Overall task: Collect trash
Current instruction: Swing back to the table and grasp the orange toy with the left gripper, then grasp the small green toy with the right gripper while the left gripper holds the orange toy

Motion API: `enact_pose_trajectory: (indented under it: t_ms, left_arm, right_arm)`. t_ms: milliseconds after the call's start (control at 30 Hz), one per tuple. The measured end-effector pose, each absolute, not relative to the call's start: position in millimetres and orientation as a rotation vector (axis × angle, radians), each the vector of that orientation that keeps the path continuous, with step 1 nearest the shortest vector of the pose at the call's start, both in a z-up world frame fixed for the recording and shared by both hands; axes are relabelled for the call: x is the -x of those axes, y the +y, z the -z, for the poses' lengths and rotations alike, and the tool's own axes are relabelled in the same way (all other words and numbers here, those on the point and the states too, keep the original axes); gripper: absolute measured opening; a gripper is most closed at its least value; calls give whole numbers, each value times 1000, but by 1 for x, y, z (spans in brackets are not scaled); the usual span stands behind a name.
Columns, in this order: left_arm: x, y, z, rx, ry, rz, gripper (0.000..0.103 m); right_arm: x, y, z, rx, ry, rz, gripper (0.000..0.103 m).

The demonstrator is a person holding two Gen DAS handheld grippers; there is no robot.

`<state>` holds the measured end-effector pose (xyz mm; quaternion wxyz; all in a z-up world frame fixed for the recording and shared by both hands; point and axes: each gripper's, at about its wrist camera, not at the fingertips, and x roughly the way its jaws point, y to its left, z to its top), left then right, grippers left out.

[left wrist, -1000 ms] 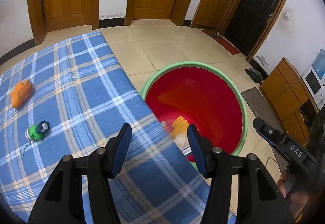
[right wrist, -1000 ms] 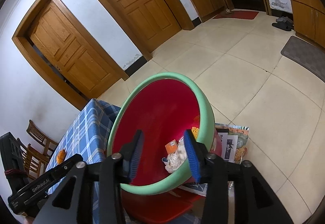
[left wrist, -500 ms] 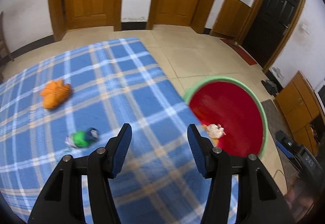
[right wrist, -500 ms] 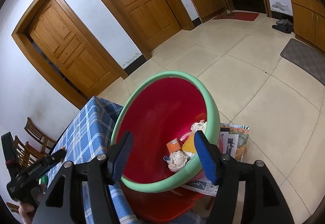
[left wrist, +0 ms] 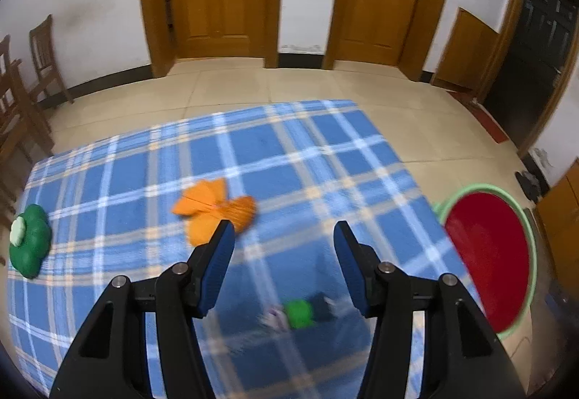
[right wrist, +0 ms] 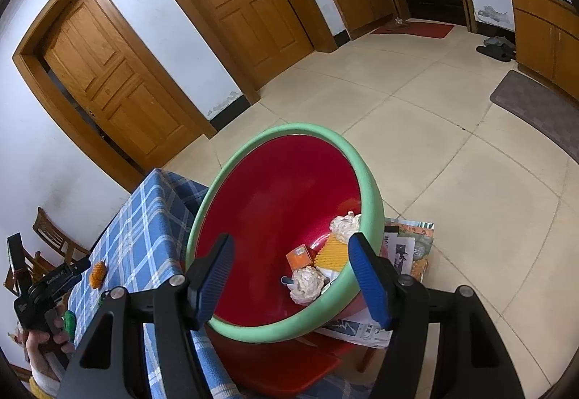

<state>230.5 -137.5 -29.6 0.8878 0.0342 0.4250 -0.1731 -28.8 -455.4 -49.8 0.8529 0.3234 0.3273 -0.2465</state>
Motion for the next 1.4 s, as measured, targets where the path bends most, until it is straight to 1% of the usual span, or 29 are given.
enact_pose_trajectory:
  t_ms: [367,567,667,800,900,933,1033,1133,1400]
  left_arm:
    - [-274,-114,59,-61,921,295,57]
    - [-285,-106,72,10,940,328,57]
    - [-288,-104,75,36,949,330,60]
    - [-287,-104,76,47,937,330,60]
    - [-286,-106,78,42,922,344,53]
    - [-285,-107,78,42,917,353,49]
    - [-282,-109,77,55,903,358,44]
    - [-279,-104,75,77,898,362,42]
    - [-254,-80,57,112,871,362,42]
  right_arm:
    - [24,-458,53,-669,721,572,69]
    - [18,-457,53,-658,728,590,69]
    - [16,-455,55,-660,736,585,69]
    - [12,-452,58,-661,750,576,69]
    - [12,-451,58,-660,753,572,69]
    - [12,-450,58,-659,753,571,69]
    - [12,-449,57,-657,748,570,69]
    - [12,-446,55,-657,744,562,69]
    - [7,-430,46,-638,732,512,69]
